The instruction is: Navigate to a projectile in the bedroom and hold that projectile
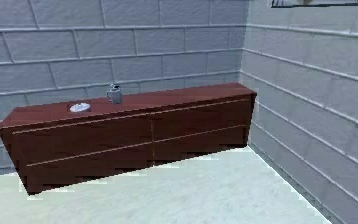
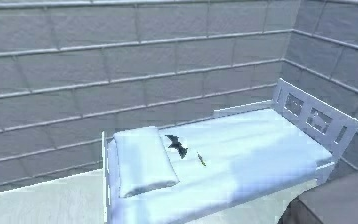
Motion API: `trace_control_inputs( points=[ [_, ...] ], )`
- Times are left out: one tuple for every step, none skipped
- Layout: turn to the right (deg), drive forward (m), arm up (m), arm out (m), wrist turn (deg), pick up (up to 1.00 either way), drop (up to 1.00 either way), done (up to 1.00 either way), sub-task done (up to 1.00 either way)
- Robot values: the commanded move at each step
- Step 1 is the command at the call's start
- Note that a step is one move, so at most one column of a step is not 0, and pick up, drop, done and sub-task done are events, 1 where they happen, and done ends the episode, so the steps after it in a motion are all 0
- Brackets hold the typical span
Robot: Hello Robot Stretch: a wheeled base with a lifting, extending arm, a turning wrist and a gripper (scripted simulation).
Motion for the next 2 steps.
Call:
trace_control_inputs(
  points=[
    [45.0, 0.00, 0.00, 0.00, 0.0, 0.00, 0.00, 0.00, 0.00],
    [45.0, 0.00, 0.00, 0.00, 0.0, 0.00, 0.00, 0.00, 0.00]
  ],
)
